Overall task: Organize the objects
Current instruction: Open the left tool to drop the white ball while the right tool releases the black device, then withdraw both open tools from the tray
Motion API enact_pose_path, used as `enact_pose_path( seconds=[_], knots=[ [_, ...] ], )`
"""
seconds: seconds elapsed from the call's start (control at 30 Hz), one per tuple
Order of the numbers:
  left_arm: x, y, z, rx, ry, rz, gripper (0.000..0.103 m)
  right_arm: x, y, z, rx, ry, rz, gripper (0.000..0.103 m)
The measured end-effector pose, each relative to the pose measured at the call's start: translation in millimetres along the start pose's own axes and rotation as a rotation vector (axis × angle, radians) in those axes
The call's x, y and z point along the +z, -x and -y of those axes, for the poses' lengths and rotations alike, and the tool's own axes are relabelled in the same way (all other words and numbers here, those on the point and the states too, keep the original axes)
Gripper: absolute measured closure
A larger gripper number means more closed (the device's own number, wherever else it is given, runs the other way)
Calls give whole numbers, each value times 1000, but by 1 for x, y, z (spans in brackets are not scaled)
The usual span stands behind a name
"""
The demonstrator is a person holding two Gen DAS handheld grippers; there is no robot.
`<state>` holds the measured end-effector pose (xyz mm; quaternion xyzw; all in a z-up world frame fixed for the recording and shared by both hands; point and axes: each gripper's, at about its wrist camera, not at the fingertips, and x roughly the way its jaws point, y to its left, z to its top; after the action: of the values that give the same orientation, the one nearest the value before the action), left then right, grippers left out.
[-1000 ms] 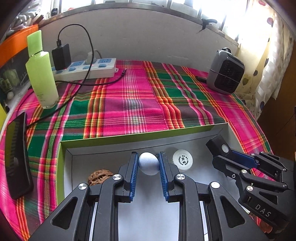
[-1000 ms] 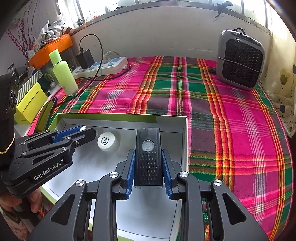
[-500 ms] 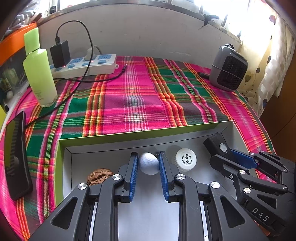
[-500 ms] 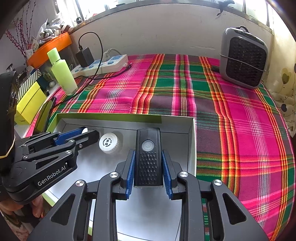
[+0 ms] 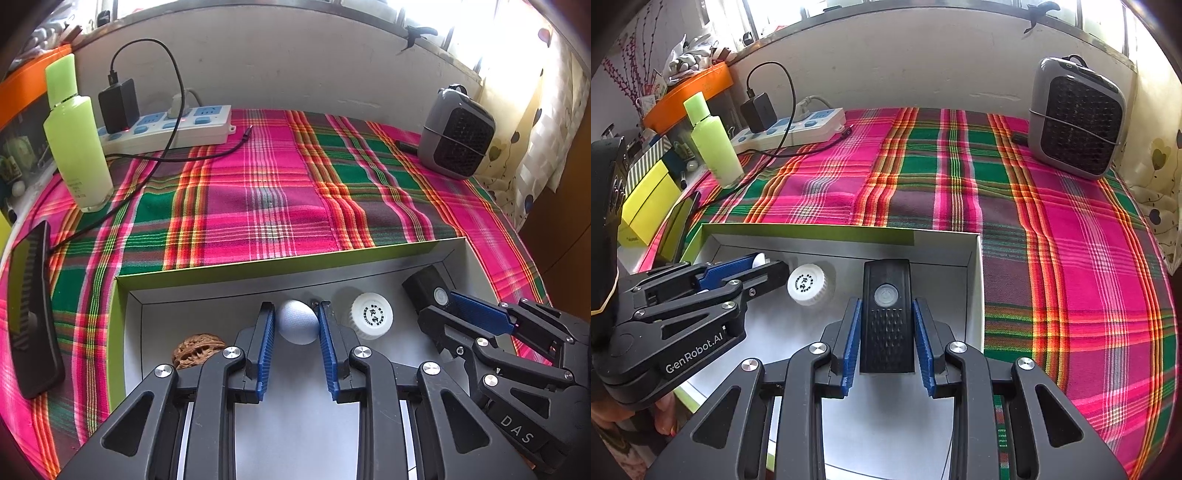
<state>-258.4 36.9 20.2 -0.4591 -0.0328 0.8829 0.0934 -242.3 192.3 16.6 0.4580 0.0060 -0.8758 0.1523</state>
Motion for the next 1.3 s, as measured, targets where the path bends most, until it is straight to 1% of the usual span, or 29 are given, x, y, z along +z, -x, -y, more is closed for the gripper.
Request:
enact_pose_path(
  seconds=[0.13,0.23,0.37,0.5,0.6,0.8,1.2,1.3],
  knots=[
    [-1,0,2,-5,-7,0,68,0,1,0,-3,-2,3,74],
    [-1,1,1,-5,-4,-1,66,-1,3,0,-7,-4,6,70],
    [-3,3,0,8,-3,4,62,-2,6,-1,-8,-2,10,69],
    [-5,6,-2,-3,3,3,61,-4,8,-4,-6,1,14,68],
    [-6,11,-3,-2,3,14,60,-6,10,-5,-3,2,15,55],
    [-12,21,-4,-5,12,22,57,-9,17,-7,-9,-1,24,55],
    [-28,54,-7,-14,21,72,57,-22,40,-13,-12,-10,59,55],
    [-35,64,-8,-2,26,91,57,-26,48,-15,-8,-11,70,55]
  ],
)
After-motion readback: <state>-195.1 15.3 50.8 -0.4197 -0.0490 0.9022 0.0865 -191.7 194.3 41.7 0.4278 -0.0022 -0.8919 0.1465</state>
